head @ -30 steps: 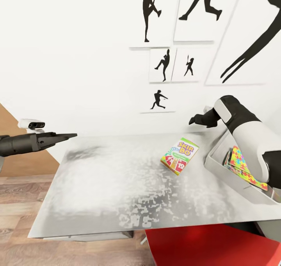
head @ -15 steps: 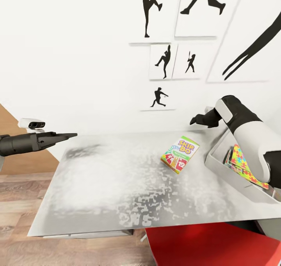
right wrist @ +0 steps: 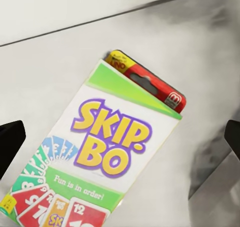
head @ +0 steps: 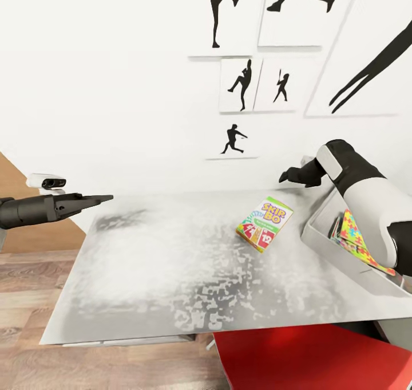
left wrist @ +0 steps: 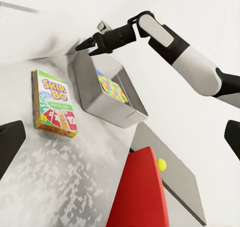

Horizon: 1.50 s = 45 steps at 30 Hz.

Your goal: Put all the toys in the child's room - the three board games (two on the bed and one on the table), the two jigsaw puzzles on the table, and the tennis ball on the table - inside the toy box on the table in the child's room.

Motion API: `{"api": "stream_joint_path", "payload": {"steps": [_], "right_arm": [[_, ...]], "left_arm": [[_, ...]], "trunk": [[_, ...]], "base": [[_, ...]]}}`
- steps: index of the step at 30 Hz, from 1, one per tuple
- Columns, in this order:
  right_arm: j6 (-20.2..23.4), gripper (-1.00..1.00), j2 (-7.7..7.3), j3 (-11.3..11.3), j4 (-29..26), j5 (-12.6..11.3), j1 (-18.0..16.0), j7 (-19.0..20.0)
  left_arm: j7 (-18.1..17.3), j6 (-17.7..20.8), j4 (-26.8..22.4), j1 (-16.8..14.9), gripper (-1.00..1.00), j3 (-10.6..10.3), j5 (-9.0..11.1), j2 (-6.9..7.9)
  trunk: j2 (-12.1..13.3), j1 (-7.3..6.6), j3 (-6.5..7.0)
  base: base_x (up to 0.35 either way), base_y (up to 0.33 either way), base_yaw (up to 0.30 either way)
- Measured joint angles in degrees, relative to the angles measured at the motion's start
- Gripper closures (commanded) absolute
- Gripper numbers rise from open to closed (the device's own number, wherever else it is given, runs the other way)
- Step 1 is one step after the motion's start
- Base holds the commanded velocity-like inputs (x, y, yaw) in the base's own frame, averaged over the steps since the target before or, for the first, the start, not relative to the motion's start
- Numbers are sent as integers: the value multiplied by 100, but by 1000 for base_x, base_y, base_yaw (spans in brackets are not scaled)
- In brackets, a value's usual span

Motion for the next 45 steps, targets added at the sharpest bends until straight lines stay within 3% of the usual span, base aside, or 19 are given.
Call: {"api": "stream_joint_path", "payload": {"steps": [18, 25, 35, 45], "right_arm": [[0, -100, -19, -9, 0, -11, -2, 8], [0, -100, -20, -177, 0, -17, -8, 21], [1, -100, -43, -634, -8, -11, -9, 39], [1, -100, -139, -735, -72, -15, -6, 45]], "left_arm": [[-7, 0, -1, 4, -100, 0, 2, 6], [-14, 0, -1, 8, -100, 0, 4, 16], [-18, 0, -1, 14, -100, 22, 5, 25], [-24, -4, -1, 23, -100, 26, 5, 24]], "trunk": [[0, 0, -128], [0, 0, -178], [0, 0, -250], [0, 0, -330]], "base": [[0, 0, 0], [0, 0, 0], [0, 0, 0], [0, 0, 0]]}}
